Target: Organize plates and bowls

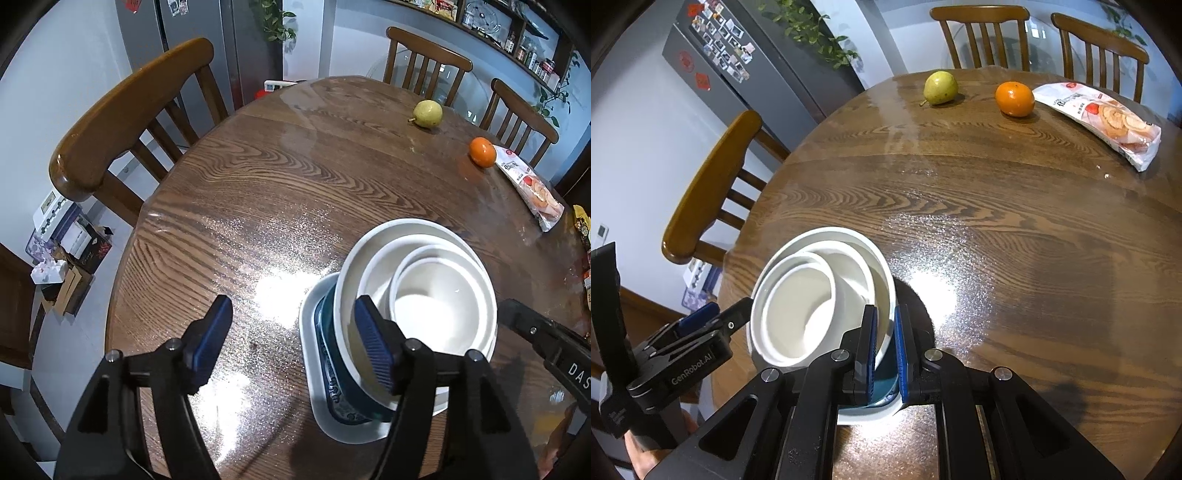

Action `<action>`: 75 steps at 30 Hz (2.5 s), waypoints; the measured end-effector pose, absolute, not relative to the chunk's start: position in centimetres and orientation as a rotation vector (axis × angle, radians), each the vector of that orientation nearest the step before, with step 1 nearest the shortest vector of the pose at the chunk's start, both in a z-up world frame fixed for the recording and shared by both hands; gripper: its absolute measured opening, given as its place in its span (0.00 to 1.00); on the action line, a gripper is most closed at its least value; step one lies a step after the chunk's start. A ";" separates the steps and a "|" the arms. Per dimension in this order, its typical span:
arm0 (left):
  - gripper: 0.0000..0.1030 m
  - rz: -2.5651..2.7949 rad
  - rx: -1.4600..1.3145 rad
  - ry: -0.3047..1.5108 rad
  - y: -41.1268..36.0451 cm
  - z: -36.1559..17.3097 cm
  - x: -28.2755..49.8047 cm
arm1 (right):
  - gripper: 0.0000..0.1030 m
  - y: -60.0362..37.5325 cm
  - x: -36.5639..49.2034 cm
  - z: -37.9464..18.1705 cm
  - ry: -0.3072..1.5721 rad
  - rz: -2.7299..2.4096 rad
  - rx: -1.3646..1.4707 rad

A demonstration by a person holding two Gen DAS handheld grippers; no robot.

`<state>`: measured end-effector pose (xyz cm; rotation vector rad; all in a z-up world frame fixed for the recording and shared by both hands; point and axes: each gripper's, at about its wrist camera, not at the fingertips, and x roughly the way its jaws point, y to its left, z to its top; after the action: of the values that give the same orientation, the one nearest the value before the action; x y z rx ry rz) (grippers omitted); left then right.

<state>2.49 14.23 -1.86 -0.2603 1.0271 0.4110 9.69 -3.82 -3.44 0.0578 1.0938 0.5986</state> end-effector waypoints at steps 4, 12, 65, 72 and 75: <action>0.75 0.405 -0.261 1.011 14.1 -1.4 2.0 | 0.10 -4.0 9.1 -3.1 1.083 0.601 0.062; 0.78 0.372 -0.244 0.983 13.4 -0.7 1.0 | 0.44 -4.8 7.8 -2.5 1.068 0.611 0.058; 0.99 0.349 -0.189 0.911 10.4 1.1 -5.0 | 1.00 -4.7 0.3 -2.2 0.921 0.741 -0.196; 0.99 0.372 -0.162 0.921 10.4 0.7 -5.3 | 1.00 -4.5 0.4 -2.3 0.927 0.733 -0.203; 0.99 0.392 -0.145 0.929 10.5 0.3 -5.4 | 1.00 -4.5 0.4 -2.3 0.926 0.728 -0.209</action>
<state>-5.44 10.48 0.30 -0.1452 0.9292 0.3915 0.43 -4.51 -2.31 -0.2086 0.9265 0.7284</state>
